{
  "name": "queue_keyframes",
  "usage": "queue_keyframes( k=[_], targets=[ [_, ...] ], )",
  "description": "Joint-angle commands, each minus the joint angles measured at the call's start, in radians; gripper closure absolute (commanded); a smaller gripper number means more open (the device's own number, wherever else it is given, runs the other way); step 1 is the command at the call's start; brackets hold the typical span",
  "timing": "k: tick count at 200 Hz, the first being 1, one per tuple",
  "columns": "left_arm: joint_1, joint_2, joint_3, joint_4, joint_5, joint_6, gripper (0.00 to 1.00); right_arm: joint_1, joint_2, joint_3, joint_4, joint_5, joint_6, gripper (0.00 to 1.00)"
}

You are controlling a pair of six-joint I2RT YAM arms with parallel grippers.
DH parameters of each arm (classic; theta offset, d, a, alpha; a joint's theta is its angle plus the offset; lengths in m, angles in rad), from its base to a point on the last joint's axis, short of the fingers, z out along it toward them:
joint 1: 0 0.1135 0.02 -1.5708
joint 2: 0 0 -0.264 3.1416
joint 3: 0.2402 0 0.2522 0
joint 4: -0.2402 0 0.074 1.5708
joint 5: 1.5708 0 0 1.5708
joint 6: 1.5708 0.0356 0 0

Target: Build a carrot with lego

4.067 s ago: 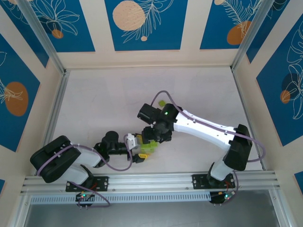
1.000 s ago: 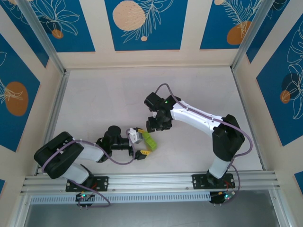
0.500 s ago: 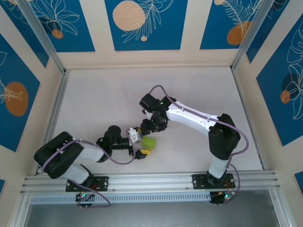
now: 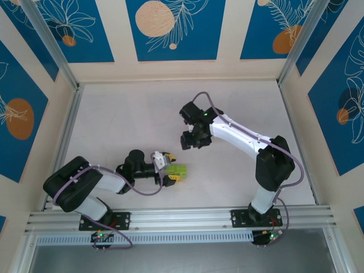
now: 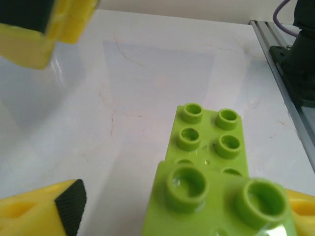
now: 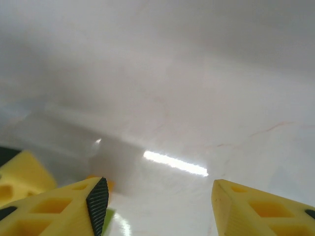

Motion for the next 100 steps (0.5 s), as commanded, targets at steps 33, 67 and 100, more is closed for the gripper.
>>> queue_keyframes(
  k=[33, 67, 100],
  targets=[
    [0.010, 0.039, 0.051, 0.048, 0.078, -0.006, 0.31, -0.192, 0.231, 0.196, 0.025, -0.028, -0.136, 0.39],
    [0.011, 0.051, 0.057, 0.039, 0.092, 0.001, 0.39, -0.211, 0.440, 0.404, -0.002, -0.005, -0.211, 0.39],
    [0.011, 0.044, 0.055, 0.015, 0.083, 0.017, 0.41, -0.214, 0.530, 0.492, 0.026, -0.009, -0.316, 0.38]
  ],
)
